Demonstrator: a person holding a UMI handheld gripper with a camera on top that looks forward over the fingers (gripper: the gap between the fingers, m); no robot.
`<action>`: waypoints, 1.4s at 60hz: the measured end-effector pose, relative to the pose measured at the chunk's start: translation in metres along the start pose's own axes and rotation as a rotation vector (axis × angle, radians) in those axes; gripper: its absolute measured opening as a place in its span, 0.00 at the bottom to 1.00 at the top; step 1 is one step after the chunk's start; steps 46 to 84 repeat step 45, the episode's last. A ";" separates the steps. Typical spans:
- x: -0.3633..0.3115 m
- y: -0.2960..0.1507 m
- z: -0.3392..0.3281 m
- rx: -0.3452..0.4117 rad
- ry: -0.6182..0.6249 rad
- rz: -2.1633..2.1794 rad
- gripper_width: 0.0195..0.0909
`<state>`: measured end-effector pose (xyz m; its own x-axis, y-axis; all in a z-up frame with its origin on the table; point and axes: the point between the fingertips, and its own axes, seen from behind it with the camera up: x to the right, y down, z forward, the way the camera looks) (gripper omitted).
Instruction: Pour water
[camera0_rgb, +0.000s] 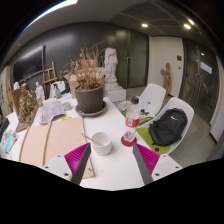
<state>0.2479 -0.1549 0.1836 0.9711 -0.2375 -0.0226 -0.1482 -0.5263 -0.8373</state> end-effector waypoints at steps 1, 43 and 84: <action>-0.006 0.002 -0.008 -0.002 -0.002 -0.001 0.92; -0.111 0.046 -0.120 -0.018 -0.030 -0.115 0.92; -0.111 0.047 -0.118 -0.020 -0.032 -0.129 0.93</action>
